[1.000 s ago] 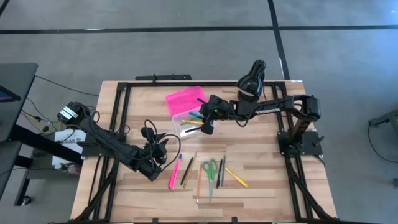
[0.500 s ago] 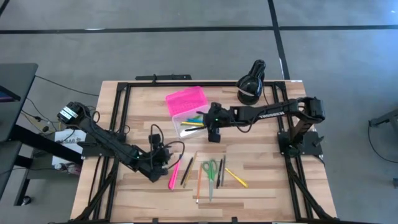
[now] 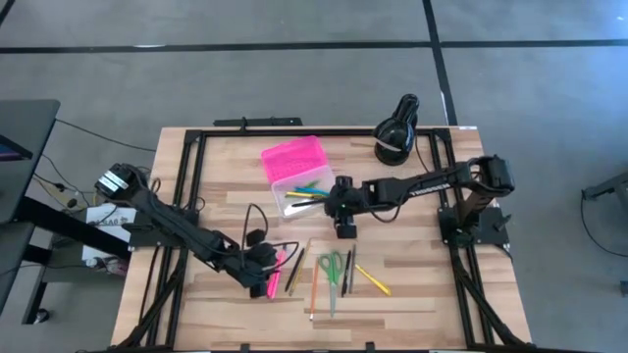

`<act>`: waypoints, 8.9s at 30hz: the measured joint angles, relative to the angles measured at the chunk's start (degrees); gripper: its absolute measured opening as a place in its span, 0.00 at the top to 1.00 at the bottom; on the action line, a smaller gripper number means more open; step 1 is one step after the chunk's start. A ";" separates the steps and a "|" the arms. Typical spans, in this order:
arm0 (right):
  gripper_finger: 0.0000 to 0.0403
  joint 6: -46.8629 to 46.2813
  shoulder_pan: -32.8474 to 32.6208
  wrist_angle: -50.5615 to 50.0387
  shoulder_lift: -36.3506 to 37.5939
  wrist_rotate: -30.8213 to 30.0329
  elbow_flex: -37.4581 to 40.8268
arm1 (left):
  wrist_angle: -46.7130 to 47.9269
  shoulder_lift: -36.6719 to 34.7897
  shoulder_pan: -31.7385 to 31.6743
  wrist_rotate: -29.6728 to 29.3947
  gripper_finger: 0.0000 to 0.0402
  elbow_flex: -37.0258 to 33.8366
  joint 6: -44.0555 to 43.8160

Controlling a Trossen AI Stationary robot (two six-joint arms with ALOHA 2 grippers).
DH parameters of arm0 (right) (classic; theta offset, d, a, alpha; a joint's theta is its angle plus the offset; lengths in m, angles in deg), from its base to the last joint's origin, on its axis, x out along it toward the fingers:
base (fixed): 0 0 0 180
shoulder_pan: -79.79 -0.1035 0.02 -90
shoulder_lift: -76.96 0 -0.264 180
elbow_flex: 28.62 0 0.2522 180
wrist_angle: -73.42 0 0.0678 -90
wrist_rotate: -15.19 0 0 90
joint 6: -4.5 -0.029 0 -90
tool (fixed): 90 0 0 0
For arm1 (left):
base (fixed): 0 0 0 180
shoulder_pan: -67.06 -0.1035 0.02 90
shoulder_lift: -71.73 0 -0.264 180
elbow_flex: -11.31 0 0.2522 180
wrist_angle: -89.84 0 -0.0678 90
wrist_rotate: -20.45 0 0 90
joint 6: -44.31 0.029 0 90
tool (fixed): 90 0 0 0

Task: Pick & place school supplies into a supply box
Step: Put the pink pen into the pink supply box, then put the yellow pen into the pink supply box

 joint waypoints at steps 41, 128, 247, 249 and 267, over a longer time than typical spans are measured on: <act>0.70 -5.33 -14.99 -3.71 7.91 -19.32 -0.01 | 0.10 10.67 3.81 2.85 0.65 1.70 -6.85; 0.70 -31.85 -30.88 -25.16 7.85 -32.39 0.02 | 28.14 11.34 -27.41 -20.17 0.90 21.86 26.29; 0.97 -59.33 -36.10 -22.63 -9.81 -2.51 -0.38 | 14.97 -9.80 15.27 -54.22 0.65 3.65 14.44; 0.95 -58.34 -35.78 -22.79 -9.81 -2.78 -0.38 | 15.21 -9.80 15.29 -54.82 0.65 3.65 14.08; 0.95 -53.66 -32.52 -37.29 -10.60 -21.09 -0.91 | 24.45 -9.76 15.24 -57.33 0.65 3.65 5.00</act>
